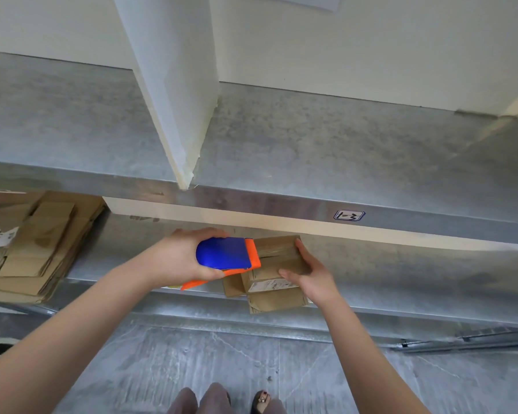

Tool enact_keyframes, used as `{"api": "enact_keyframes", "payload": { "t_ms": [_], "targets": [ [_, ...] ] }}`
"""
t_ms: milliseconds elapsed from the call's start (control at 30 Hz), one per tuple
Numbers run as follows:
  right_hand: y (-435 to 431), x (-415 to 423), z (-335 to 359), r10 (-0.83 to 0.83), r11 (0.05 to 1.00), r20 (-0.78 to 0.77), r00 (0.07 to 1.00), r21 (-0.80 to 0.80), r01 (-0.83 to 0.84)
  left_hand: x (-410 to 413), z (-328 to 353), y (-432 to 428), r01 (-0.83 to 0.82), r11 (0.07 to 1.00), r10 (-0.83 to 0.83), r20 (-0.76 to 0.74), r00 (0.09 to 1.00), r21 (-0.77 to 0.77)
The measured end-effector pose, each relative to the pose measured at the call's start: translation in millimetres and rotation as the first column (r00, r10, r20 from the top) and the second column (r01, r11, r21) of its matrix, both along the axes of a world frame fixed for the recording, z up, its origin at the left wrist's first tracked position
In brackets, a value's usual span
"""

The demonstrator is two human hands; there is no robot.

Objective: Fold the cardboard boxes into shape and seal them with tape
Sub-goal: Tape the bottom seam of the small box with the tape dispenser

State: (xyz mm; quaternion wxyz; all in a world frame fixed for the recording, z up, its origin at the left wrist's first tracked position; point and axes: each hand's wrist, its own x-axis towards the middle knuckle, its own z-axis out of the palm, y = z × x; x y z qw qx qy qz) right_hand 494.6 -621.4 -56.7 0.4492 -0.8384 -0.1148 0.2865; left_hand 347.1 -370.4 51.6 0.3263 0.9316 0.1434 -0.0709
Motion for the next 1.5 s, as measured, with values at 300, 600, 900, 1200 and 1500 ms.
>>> {"api": "enact_keyframes", "payload": {
  "t_ms": [300, 600, 900, 1200, 1500],
  "targets": [
    [-1, 1, 8, 0.125, 0.976, 0.239, 0.963, -0.205, -0.075, 5, -2, -5, -0.036, 0.999, 0.037, 0.015, 0.999, -0.040],
    [-6, -1, -8, 0.265, 0.929, 0.351, 0.898, -0.343, -0.140, 9, -2, -4, -0.067, 0.995, 0.067, -0.003, 0.998, -0.074],
    [-4, 0, -8, 0.094, 0.996, 0.140, 0.986, -0.015, -0.092, -7, -16, -2, -0.149, 0.980, 0.153, 0.022, 0.988, -0.128],
    [0, 2, -7, 0.107, 0.994, 0.109, 0.988, -0.028, -0.105, -10, -18, -8, -0.197, 0.972, 0.204, 0.039, 0.978, -0.131],
    [2, -1, -7, 0.146, 0.987, 0.215, 0.966, -0.101, -0.127, -14, -18, -10, -0.198, 0.977, 0.199, 0.010, 0.980, -0.080]
  ]
}}
